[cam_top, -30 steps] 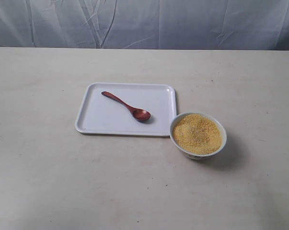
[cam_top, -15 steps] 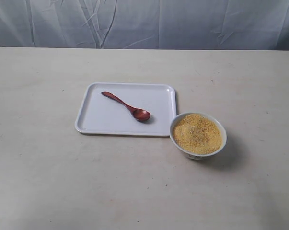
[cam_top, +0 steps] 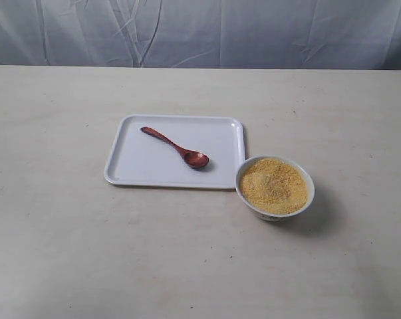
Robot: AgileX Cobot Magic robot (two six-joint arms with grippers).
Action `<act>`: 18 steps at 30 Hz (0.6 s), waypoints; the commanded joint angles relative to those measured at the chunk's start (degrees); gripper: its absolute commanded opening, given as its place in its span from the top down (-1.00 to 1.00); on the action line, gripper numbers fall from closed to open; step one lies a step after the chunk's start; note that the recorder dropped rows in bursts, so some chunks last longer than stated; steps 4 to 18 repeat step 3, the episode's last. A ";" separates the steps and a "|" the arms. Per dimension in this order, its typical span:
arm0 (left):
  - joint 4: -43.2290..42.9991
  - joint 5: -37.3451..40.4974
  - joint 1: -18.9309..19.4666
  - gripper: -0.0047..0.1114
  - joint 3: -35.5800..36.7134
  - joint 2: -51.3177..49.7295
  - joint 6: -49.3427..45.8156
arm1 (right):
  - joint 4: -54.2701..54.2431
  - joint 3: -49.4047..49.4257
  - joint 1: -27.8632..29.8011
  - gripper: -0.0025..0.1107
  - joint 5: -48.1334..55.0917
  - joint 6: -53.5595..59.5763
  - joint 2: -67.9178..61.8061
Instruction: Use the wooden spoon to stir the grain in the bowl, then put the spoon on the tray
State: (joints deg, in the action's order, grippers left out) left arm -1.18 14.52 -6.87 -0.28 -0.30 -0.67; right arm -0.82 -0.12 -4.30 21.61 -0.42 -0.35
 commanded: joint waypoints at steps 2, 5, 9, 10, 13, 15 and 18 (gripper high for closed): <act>0.07 -0.59 0.00 0.92 0.28 0.30 0.08 | 0.39 0.12 0.31 0.96 -0.71 0.42 0.35; 0.07 -0.59 0.00 0.92 0.28 0.30 0.08 | 0.39 0.12 0.31 0.96 -0.71 0.42 0.35; 0.07 -0.59 0.00 0.92 0.28 0.30 0.08 | 0.39 0.12 0.31 0.96 -0.71 0.42 0.35; 0.07 -0.59 0.00 0.92 0.28 0.30 0.08 | 0.39 0.12 0.31 0.96 -0.71 0.42 0.35; 0.07 -0.59 0.00 0.92 0.28 0.30 0.08 | 0.39 0.12 0.31 0.96 -0.71 0.42 0.35; 0.07 -0.59 0.00 0.92 0.28 0.30 0.08 | 0.39 0.12 0.31 0.96 -0.71 0.42 0.35; 0.07 -0.59 0.00 0.92 0.28 0.30 0.08 | 0.39 0.12 0.31 0.96 -0.71 0.42 0.35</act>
